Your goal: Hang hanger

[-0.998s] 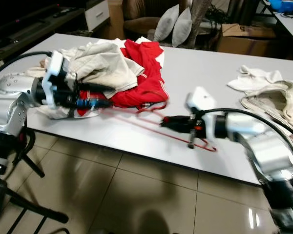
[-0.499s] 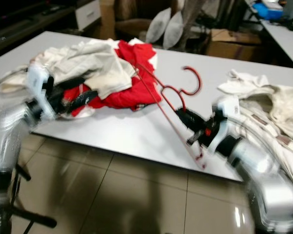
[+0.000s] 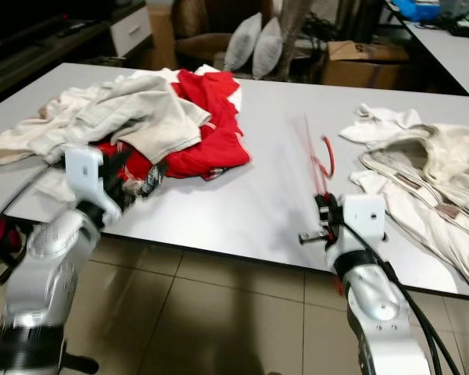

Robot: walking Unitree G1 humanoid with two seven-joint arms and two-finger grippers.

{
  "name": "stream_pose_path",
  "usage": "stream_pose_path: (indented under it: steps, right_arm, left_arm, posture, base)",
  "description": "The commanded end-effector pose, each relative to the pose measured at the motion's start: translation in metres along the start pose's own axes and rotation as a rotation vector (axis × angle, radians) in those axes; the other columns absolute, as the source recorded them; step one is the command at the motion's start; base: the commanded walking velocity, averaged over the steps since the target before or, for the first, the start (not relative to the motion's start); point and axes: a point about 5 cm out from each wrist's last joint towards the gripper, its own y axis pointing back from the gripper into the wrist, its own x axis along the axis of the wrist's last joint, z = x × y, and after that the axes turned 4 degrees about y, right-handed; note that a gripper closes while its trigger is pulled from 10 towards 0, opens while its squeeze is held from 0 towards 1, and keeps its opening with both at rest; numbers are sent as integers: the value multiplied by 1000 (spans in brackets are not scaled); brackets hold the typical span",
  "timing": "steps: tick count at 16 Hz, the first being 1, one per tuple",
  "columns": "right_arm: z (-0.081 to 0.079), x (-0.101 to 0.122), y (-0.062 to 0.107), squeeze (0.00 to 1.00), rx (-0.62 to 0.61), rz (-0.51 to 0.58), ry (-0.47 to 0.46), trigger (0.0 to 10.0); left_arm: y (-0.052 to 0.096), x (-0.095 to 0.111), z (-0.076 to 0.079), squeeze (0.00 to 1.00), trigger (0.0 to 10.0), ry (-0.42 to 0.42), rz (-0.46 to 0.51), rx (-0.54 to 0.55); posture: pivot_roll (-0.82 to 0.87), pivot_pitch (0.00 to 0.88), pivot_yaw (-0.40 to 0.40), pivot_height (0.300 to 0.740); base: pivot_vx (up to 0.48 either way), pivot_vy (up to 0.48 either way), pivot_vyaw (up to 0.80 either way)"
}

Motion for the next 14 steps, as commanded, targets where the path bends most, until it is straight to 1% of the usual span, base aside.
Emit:
stream_pose_path:
  steps: [1, 2, 3, 4, 5, 6, 8, 10, 11, 13, 14]
  right_arm:
    - [0, 0, 5, 0, -74, 1, 15, 8745]
    - [-1, -1, 7, 0, -86, -15, -4, 10000]
    - [-8, -5, 11, 0, -63, -50, -25, 10000]
    - [-14, -6, 13, 0, -44, -84, -27, 10000]
    - [-18, -6, 14, 0, -22, -58, -56, 10000]
    - [-18, -6, 13, 0, -29, -41, -62, 10000]
    - [-13, -4, 9, 0, -91, -34, -103, 10000]
    - [-12, -5, 3, 0, -70, -86, -109, 10000]
    - [-11, -6, 3, 0, -71, -93, -119, 10000]
    - [-9, -2, 1, 0, -84, -78, -154, 10000]
    - [-11, -3, 3, 0, -74, -85, -198, 10000]
  left_arm:
    - [8, -7, 1, 969, 10000, 13, -22, 29]
    - [10, -13, 3, 831, 10000, 34, -42, 35]
    - [11, -24, 5, 561, 10000, 7, -71, 55]
    - [13, -24, 6, 169, 10000, 5, -81, 70]
    - [18, -22, 6, 0, 10000, 11, -77, 76]
    - [21, -21, 6, 0, 10000, 7, -76, 78]
    - [21, -19, 7, 0, 10000, 15, -81, 71]
    - [17, -20, 12, 0, 10000, 10, -84, 44]
    - [17, -20, 13, 0, 10000, 7, -88, 37]
    - [13, -19, 17, 0, 10000, 8, -87, 13]
    - [12, -19, 18, 0, 10000, 8, -88, 8]
  posture:
    - [-161, 0, 85, 740]
    - [-169, 0, 98, 740]
    - [-157, 0, 77, 740]
    - [-129, 0, 43, 740]
    - [-121, 0, 33, 740]
    - [-117, 0, 27, 740]
    - [-120, 0, 29, 740]
    - [-133, 0, 45, 740]
    - [-133, 0, 45, 740]
    - [-141, 0, 59, 740]
    - [-144, 0, 62, 740]
  base:
    - [0, 0, 0]
    - [0, 0, 0]
    - [0, 0, 0]
    - [0, 0, 0]
    - [0, 0, 0]
    - [0, 0, 0]
    - [0, 0, 0]
    - [0, 0, 0]
    - [0, 0, 0]
    - [0, 0, 0]
    - [-251, 0, 0]
